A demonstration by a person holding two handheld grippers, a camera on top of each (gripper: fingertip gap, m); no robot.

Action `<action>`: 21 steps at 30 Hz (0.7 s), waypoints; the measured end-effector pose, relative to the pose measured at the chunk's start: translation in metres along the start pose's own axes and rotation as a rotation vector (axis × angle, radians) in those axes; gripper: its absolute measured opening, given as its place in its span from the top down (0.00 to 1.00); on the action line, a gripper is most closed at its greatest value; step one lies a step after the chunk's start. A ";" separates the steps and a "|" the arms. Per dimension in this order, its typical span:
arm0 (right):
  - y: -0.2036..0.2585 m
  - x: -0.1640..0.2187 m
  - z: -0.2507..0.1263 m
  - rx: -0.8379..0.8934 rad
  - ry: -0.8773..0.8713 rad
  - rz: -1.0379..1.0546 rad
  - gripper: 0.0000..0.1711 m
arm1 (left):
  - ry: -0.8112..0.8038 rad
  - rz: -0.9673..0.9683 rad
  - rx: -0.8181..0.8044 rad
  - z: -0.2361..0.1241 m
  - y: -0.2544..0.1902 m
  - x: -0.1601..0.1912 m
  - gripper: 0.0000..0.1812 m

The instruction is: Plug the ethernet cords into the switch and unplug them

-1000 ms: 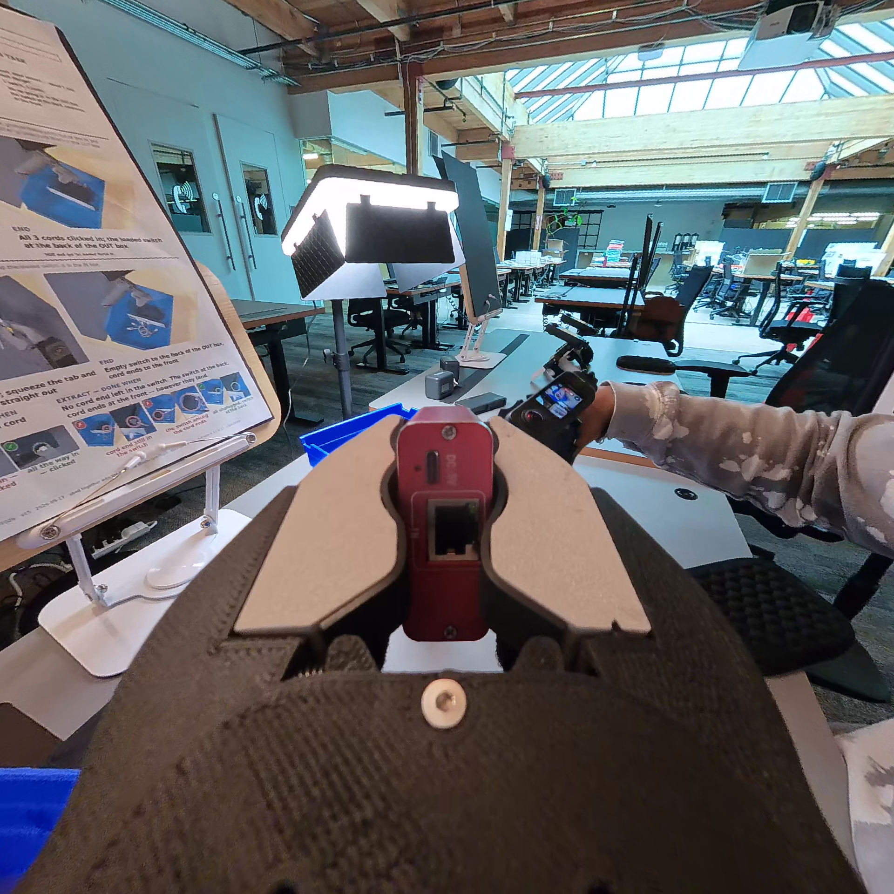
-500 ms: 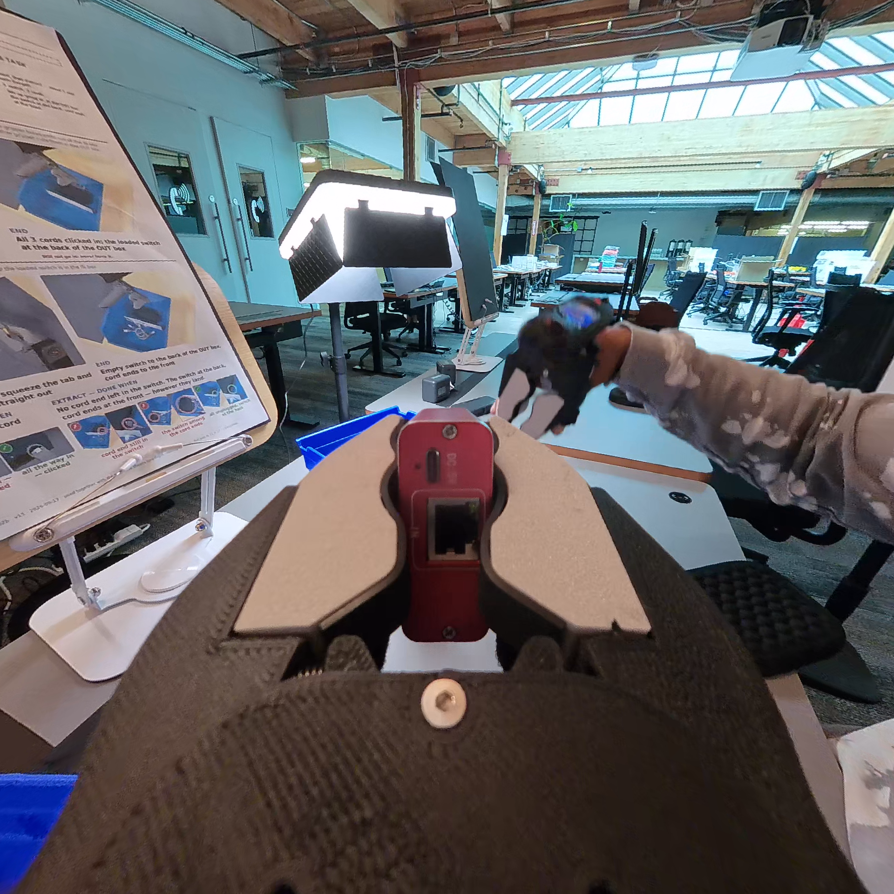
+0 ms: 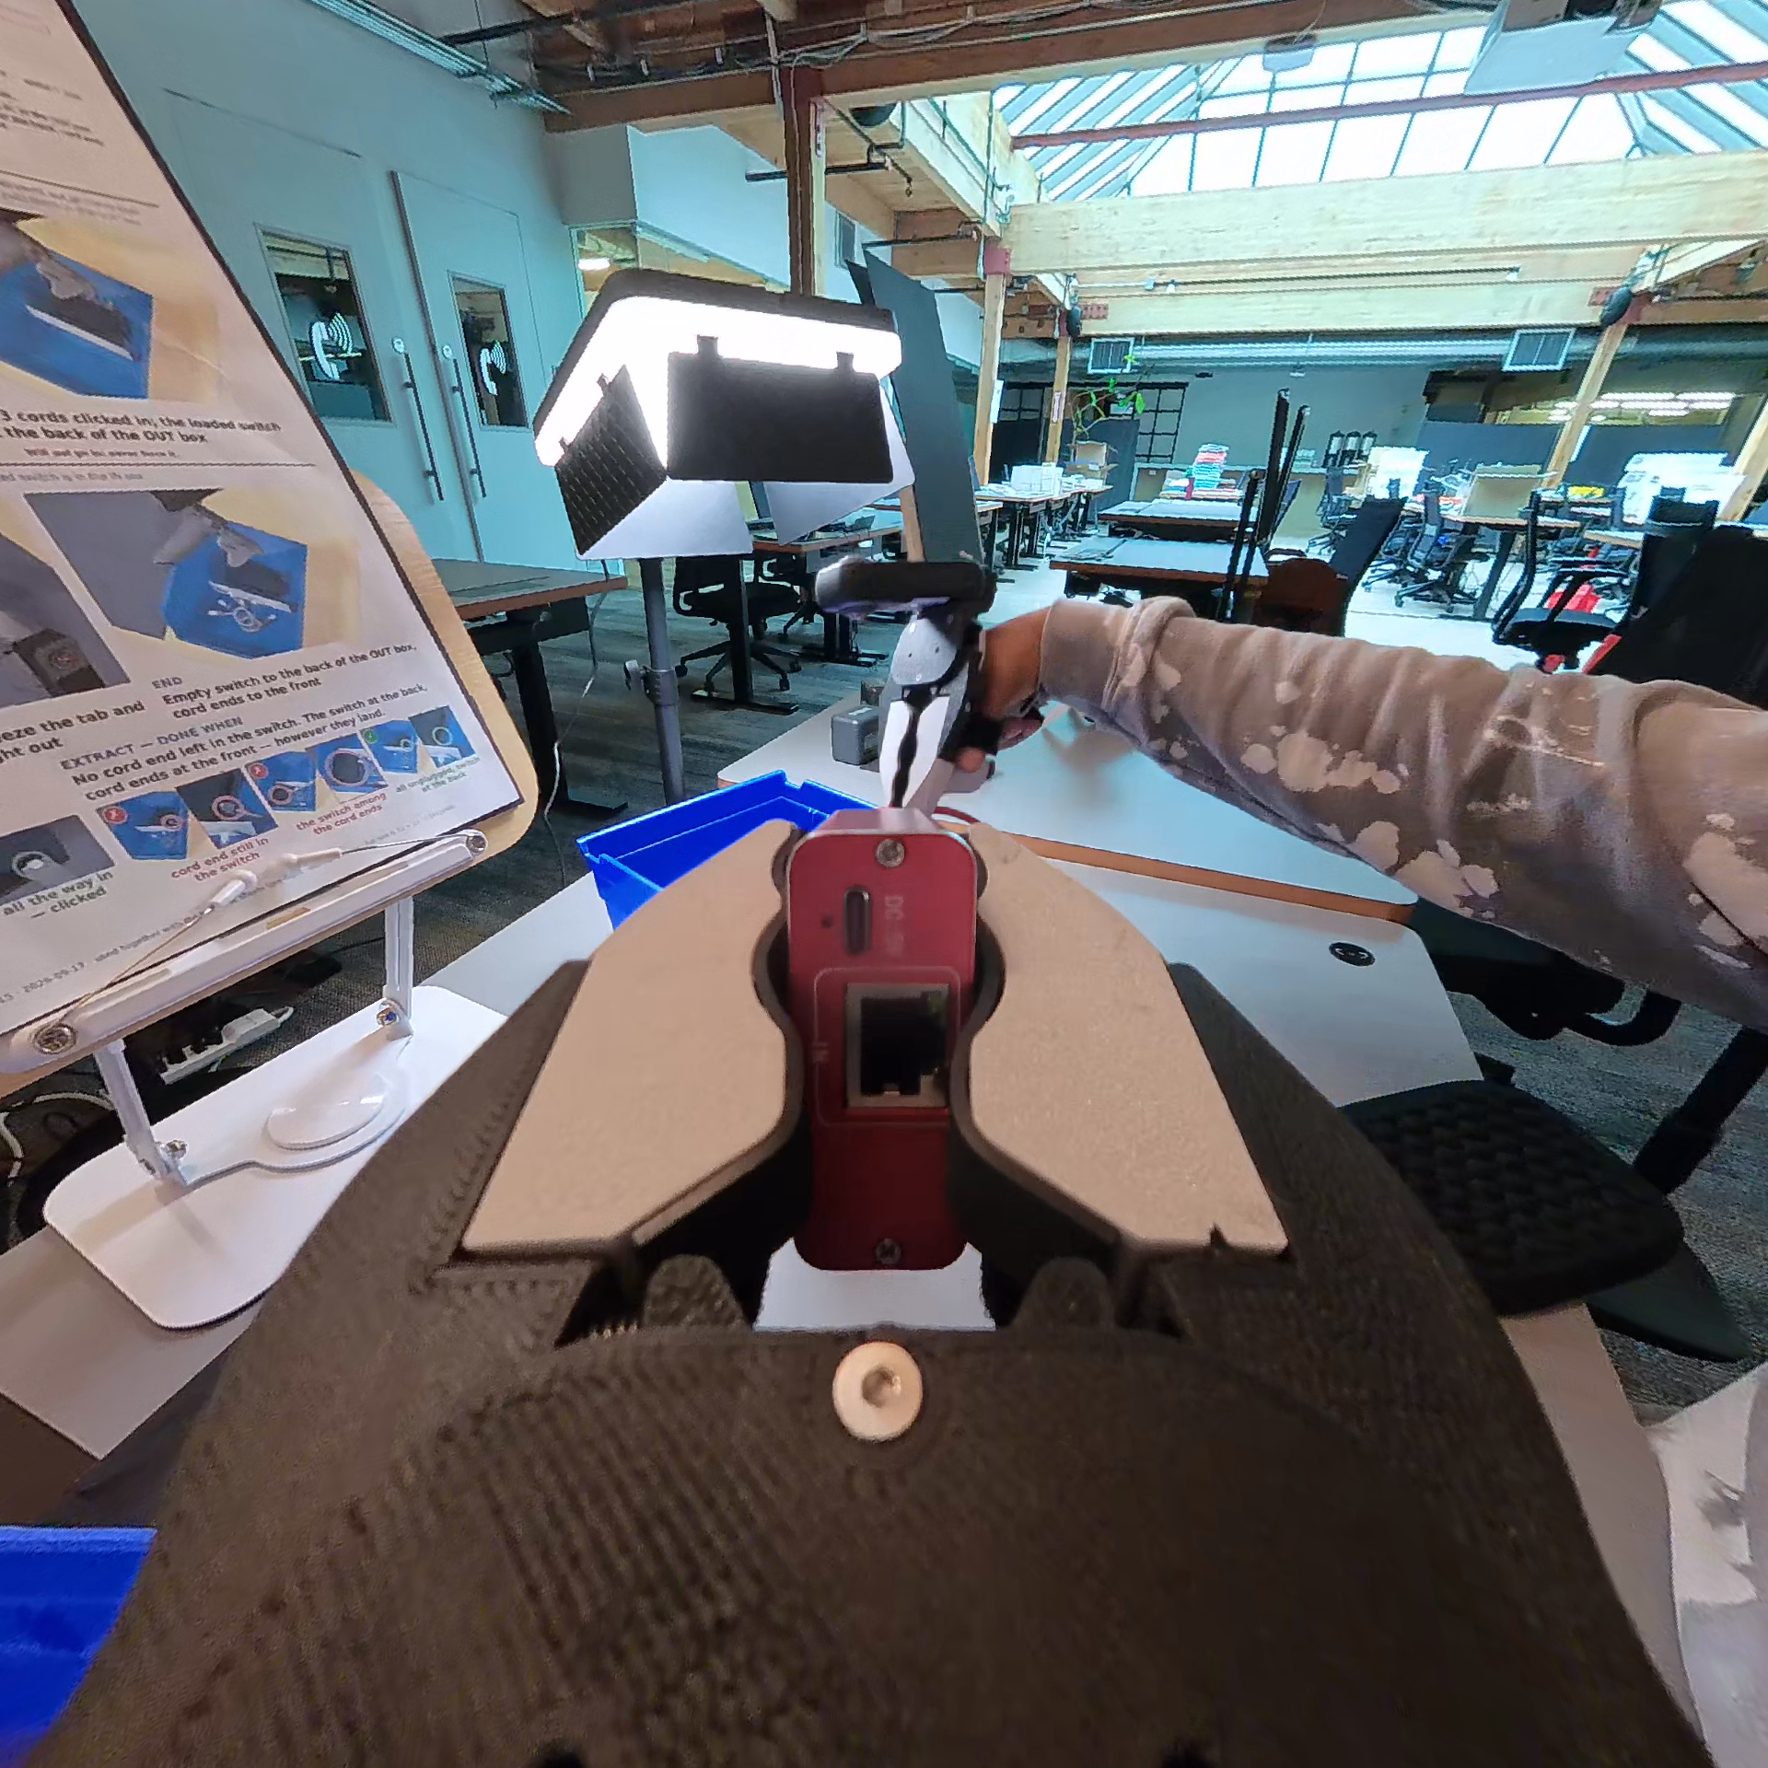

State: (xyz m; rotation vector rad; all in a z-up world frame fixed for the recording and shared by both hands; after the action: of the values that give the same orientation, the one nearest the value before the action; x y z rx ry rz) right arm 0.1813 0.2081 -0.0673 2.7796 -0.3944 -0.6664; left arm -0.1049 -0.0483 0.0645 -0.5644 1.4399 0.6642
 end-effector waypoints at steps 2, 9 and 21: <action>-0.020 0.000 0.006 0.124 -0.003 -0.032 0.92 | 0.007 -0.008 -0.002 0.002 0.003 0.003 0.84; -0.060 -0.025 -0.008 0.698 -0.028 -0.254 0.94 | 0.035 -0.025 0.003 0.010 0.006 0.013 0.84; -0.026 -0.053 -0.035 0.882 -0.387 -0.201 0.88 | 0.038 0.002 0.007 0.011 0.000 0.010 0.84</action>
State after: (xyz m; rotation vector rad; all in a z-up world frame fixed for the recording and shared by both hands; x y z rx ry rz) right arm 0.1581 0.2556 -0.0236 3.5327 -0.6043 -1.3624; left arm -0.0970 -0.0401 0.0553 -0.5727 1.4777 0.6527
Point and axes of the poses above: each gripper's, where its closed fingertips meet, z out along the fingers, x out of its underside, y = z × x across the jaws, the point moved 4 cm from there along -z, back along the fingers, and after that the axes turned 4 degrees about z, right-handed, at the moved point
